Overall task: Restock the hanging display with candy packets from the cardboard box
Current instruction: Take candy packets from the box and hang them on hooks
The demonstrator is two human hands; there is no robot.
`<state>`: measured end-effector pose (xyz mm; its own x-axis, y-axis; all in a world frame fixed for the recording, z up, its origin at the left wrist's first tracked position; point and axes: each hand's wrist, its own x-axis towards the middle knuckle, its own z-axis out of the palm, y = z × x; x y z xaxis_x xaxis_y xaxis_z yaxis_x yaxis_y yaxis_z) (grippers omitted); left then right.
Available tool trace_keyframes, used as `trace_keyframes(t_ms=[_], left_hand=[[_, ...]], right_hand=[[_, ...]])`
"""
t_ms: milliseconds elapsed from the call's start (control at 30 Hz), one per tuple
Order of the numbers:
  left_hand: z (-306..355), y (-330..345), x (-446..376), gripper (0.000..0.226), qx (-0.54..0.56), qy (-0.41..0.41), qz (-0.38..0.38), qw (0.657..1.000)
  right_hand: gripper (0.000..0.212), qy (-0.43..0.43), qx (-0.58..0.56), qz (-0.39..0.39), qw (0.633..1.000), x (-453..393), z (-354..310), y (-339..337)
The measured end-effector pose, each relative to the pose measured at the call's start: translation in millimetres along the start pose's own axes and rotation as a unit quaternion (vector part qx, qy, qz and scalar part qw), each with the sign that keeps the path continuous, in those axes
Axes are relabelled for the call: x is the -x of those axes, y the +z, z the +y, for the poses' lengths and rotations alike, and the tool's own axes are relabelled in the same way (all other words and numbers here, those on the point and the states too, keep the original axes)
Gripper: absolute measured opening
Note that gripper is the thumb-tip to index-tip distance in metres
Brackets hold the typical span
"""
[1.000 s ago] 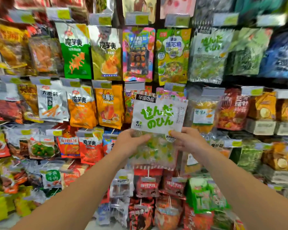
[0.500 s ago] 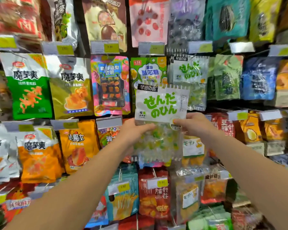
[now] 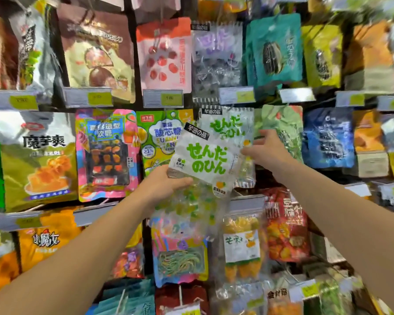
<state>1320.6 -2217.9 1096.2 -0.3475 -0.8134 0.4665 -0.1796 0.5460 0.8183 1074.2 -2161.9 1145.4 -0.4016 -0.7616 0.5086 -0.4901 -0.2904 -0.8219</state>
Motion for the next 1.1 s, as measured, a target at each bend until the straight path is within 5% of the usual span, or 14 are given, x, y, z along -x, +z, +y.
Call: trace_keyframes(t_ms=[333, 633, 833, 1033, 1100], left_hand=[[25, 51, -43, 0.008, -0.032, 0.002, 0.089, 0.996], [37, 72, -64, 0.012, 0.005, -0.006, 0.149, 0.989], [38, 84, -88, 0.021, 0.056, -0.040, 0.170, 0.983], [43, 101, -108, 0.028, 0.097, -0.080, 0.174, 0.977], [43, 103, -111, 0.049, 0.107, -0.094, 0.174, 0.974]], right_hand=[[0.095, -0.107, -0.011, -0.046, 0.993, -69, -26, -28], [0.062, -0.175, -0.133, 0.004, 0.976, -108, -38, -35], [0.043, -0.173, -0.231, -0.059, 0.956, -123, -38, -36], [0.054, -0.195, -0.246, -0.097, 0.944, -133, -32, -38], [0.055, -0.202, -0.245, -0.103, 0.943, -134, -32, -39]])
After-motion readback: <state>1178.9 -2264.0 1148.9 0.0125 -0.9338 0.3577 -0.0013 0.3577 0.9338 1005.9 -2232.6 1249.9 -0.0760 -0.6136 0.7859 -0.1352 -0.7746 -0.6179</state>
